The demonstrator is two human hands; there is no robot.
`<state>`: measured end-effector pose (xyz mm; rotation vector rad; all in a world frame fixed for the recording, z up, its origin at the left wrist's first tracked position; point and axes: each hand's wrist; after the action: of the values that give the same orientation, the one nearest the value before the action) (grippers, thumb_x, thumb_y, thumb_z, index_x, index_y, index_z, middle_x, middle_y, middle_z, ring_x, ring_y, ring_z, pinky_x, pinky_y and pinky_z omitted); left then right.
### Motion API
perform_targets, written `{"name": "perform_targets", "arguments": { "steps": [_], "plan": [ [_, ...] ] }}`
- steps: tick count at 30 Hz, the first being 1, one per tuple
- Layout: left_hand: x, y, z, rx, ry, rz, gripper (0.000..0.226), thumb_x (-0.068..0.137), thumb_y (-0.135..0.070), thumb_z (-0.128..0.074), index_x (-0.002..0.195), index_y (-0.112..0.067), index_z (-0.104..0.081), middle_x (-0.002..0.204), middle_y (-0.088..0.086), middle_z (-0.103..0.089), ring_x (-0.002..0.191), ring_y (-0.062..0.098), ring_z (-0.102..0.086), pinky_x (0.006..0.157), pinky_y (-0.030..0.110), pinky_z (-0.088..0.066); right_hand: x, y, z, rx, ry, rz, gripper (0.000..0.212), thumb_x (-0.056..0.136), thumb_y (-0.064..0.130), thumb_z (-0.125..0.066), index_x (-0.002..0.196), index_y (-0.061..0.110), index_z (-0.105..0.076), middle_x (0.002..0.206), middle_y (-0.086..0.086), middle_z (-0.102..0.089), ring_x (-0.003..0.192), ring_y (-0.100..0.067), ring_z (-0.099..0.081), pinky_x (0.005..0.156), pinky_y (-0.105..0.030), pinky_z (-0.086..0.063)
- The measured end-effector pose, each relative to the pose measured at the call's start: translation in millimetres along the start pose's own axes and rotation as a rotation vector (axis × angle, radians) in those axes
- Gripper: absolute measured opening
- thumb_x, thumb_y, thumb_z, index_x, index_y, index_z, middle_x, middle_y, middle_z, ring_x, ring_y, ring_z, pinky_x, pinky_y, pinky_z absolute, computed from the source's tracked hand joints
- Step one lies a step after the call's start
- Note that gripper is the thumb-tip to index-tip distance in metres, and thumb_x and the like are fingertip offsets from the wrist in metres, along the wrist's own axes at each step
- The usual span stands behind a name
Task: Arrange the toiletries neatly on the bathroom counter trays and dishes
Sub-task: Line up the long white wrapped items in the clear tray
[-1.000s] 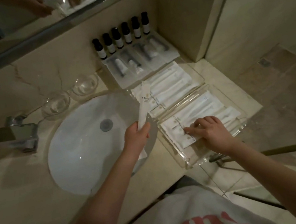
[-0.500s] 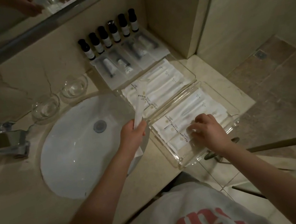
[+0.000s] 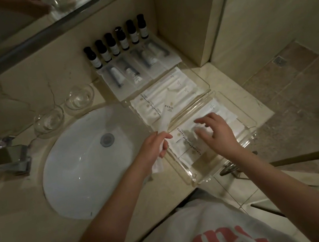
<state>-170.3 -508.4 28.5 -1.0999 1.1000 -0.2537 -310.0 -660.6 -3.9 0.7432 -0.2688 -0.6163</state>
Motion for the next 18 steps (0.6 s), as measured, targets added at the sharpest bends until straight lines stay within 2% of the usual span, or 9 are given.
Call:
{"name": "perform_targets", "arguments": {
  "steps": [2, 4, 6, 8, 10, 12, 14, 15, 18],
  "plan": [
    [-3, 0, -4, 0.036, 0.070, -0.009, 0.020, 0.096, -0.021, -0.043, 0.091, -0.015, -0.061, 0.067, 0.000, -0.051, 0.048, 0.011, -0.040, 0.052, 0.022, -0.036, 14, 22, 3, 0.278, 0.051, -0.128, 0.032, 0.089, 0.031, -0.060, 0.118, 0.017, -0.059, 0.101, 0.003, -0.061, 0.089, -0.010, -0.057, 0.075, -0.023, -0.044],
    [-8, -1, -10, 0.057, 0.107, 0.014, 0.019, 0.097, -0.020, -0.044, 0.091, -0.016, -0.062, 0.071, 0.002, -0.060, 0.051, 0.012, -0.049, 0.052, 0.022, -0.044, 29, 40, 5, 0.555, 0.115, -0.248, 0.031, 0.089, 0.033, -0.059, 0.116, 0.017, -0.057, 0.098, 0.002, -0.064, 0.089, -0.010, -0.061, 0.077, -0.023, -0.047],
    [-10, -1, -13, 0.084, 0.168, 0.042, 0.020, 0.098, -0.019, -0.042, 0.093, -0.016, -0.061, 0.078, 0.003, -0.066, 0.060, 0.013, -0.060, 0.061, 0.026, -0.052, 39, 52, 5, 0.692, 0.164, -0.297, 0.018, 0.091, 0.026, -0.058, 0.103, 0.013, -0.058, 0.090, 0.001, -0.064, 0.081, -0.012, -0.061, 0.072, -0.025, -0.046],
    [-11, 0, -13, 0.157, 0.214, 0.068, 0.020, 0.098, -0.018, -0.042, 0.097, -0.012, -0.061, 0.088, 0.005, -0.068, 0.075, 0.018, -0.065, 0.076, 0.031, -0.053, 46, 59, 3, 0.732, 0.197, -0.262, 0.009, 0.089, 0.016, -0.060, 0.092, 0.008, -0.057, 0.081, -0.001, -0.060, 0.073, -0.014, -0.059, 0.068, -0.027, -0.048],
    [-9, -4, -12, 0.287, 0.161, 0.033, 0.017, 0.094, -0.013, -0.048, 0.101, -0.007, -0.063, 0.090, 0.004, -0.065, 0.083, 0.018, -0.062, 0.079, 0.030, -0.049, 50, 61, 2, 0.706, 0.217, -0.202, 0.009, 0.087, 0.012, -0.063, 0.085, 0.006, -0.057, 0.073, 0.001, -0.056, 0.066, -0.012, -0.054, 0.062, -0.023, -0.045],
    [-5, -13, -6, 0.327, -0.051, -0.078, 0.012, 0.087, -0.007, -0.053, 0.088, -0.010, -0.064, 0.083, 0.003, -0.063, 0.079, 0.015, -0.056, 0.075, 0.029, -0.044, 53, 62, 3, 0.575, 0.235, -0.126, 0.016, 0.084, 0.014, -0.067, 0.078, 0.005, -0.056, 0.066, 0.003, -0.049, 0.063, -0.012, -0.046, 0.059, -0.023, -0.039],
    [-3, -29, 5, 0.255, -0.280, -0.173, 0.013, 0.086, -0.014, -0.056, 0.073, -0.016, -0.058, 0.074, 0.002, -0.059, 0.072, 0.015, -0.052, 0.068, 0.028, -0.041, 54, 63, 7, 0.377, 0.286, -0.034, 0.027, 0.081, 0.019, -0.070, 0.071, 0.003, -0.051, 0.062, 0.000, -0.043, 0.060, -0.014, -0.039, 0.059, -0.029, -0.033],
    [-1, -36, 11, 0.249, -0.335, -0.234, 0.017, 0.087, -0.019, -0.058, 0.070, -0.018, -0.055, 0.071, 0.002, -0.056, 0.069, 0.015, -0.051, 0.066, 0.026, -0.040, 54, 66, 9, 0.290, 0.319, 0.013, 0.032, 0.080, 0.021, -0.071, 0.067, 0.005, -0.048, 0.060, 0.000, -0.039, 0.058, -0.014, -0.035, 0.058, -0.030, -0.030],
    [-2, -49, 20, 0.429, -0.272, -0.385, 0.025, 0.086, -0.030, -0.063, 0.066, -0.020, -0.051, 0.063, -0.004, -0.051, 0.059, 0.009, -0.045, 0.059, 0.018, -0.039, 52, 78, 9, 0.132, 0.387, 0.140, 0.034, 0.079, 0.019, -0.072, 0.061, 0.015, -0.043, 0.054, 0.007, -0.034, 0.052, -0.011, -0.031, 0.055, -0.028, -0.027]
  ]
}}
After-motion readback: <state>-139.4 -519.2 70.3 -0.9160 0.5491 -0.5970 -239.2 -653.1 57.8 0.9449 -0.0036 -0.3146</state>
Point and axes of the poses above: each hand's wrist, its own x-axis towards the middle knuckle, its own z-axis out of the back of the hand, y = z × x
